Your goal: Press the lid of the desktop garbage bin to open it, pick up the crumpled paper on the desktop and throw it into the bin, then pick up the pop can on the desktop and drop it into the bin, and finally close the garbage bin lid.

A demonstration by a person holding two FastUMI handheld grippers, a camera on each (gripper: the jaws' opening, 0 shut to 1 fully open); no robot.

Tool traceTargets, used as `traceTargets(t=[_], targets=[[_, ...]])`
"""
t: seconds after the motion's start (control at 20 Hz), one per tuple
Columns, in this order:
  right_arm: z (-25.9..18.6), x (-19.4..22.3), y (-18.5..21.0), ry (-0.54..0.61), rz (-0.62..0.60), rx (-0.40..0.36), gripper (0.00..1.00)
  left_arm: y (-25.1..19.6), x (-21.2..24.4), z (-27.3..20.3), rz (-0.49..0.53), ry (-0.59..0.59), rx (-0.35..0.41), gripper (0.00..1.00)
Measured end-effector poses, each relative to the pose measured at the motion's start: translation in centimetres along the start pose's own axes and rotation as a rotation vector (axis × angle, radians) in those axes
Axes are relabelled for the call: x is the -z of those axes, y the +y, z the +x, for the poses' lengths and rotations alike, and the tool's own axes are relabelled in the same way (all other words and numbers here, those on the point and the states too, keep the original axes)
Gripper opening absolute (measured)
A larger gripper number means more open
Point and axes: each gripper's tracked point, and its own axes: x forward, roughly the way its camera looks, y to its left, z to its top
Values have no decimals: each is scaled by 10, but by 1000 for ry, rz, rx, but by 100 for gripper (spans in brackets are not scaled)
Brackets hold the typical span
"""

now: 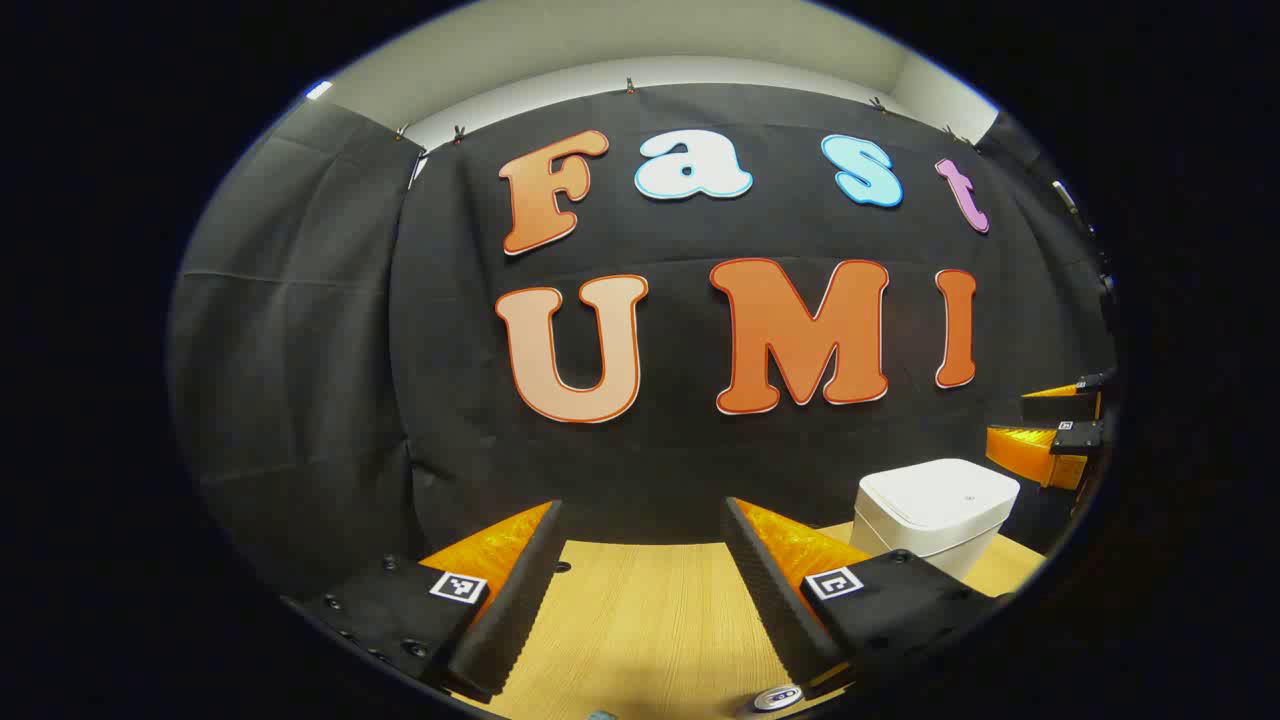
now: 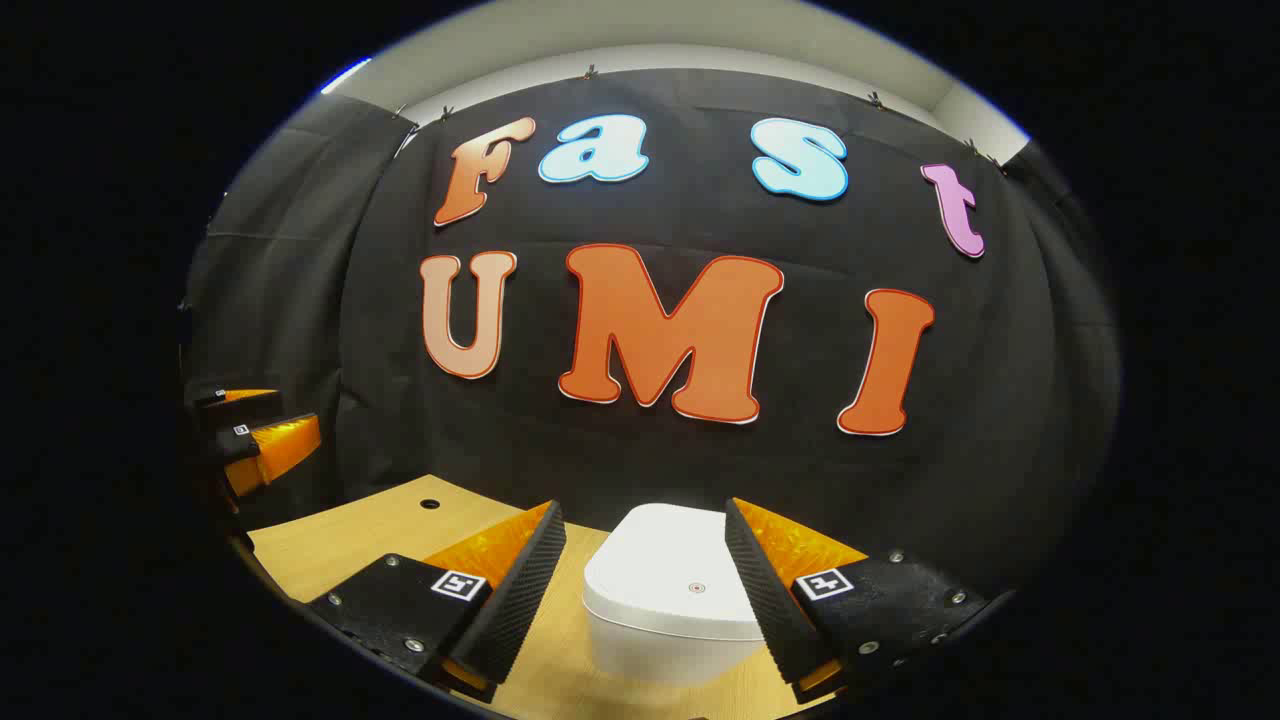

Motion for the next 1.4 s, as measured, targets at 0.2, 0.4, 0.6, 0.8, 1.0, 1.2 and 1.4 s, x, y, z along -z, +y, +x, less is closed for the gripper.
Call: traceTargets(t=[0.2, 0.4, 0.6, 0.8, 1.0, 1.2, 1.4], targets=[[1, 1, -2, 7, 2, 5, 96, 3, 3, 0, 4, 12, -15, 100], [5, -1, -5, 5, 0, 9, 96, 7, 5, 0, 7, 20, -30, 100], [10, -1, -9, 8, -3, 21, 96, 9, 5, 0, 11, 22, -37, 100], [13, 3, -13, 23, -1, 27, 96, 12, 7, -1, 21, 25, -46, 100], [19, 6, -20, 43, 5, 39, 93, 15, 8, -2, 30, 32, -52, 100], [28, 13, -25, 96, 41, 34, 74, 17, 9, -3, 36, 36, -59, 100], [37, 19, -28, 120, 56, 28, 48, 21, 11, -4, 47, 44, -74, 100]])
